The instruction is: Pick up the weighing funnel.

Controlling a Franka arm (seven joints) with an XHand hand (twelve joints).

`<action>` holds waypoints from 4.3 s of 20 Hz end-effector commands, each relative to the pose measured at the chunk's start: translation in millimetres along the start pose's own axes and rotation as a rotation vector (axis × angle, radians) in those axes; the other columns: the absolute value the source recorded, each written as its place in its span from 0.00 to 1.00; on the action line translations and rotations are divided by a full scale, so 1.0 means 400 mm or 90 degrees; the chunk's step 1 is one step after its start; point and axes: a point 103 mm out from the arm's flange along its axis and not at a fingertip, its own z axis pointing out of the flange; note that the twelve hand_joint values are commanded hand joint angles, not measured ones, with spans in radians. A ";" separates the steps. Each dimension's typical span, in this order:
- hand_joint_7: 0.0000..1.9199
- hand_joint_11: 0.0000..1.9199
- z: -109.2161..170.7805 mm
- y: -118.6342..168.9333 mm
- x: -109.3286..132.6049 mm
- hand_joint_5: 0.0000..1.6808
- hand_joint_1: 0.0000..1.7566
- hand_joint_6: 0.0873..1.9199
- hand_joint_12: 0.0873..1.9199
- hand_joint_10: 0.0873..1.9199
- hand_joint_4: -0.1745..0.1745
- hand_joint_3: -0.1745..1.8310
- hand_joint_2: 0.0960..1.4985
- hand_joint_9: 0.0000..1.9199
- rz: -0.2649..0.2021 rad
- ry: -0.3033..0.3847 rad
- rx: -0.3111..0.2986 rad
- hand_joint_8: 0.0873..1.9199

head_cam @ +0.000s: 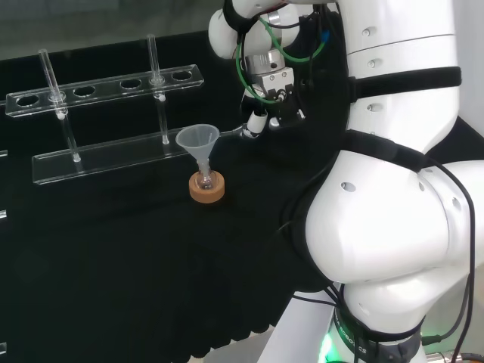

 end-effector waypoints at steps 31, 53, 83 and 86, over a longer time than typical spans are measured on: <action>0.23 0.24 0.001 0.018 -0.015 0.33 0.55 0.23 0.67 0.22 0.55 0.39 0.33 0.35 0.006 -0.024 -0.040 0.30; 0.24 0.24 0.008 0.026 -0.036 0.34 0.56 0.26 0.67 0.22 0.55 0.40 0.33 0.36 -0.001 -0.021 -0.049 0.30; 0.33 0.30 -0.005 0.036 -0.013 0.80 0.65 0.28 0.64 0.21 1.00 0.47 0.34 0.44 0.020 -0.046 -0.089 0.29; 0.35 0.37 -0.015 0.025 -0.021 0.83 0.66 0.21 0.58 0.19 1.00 0.45 0.33 0.49 0.022 -0.028 -0.096 0.29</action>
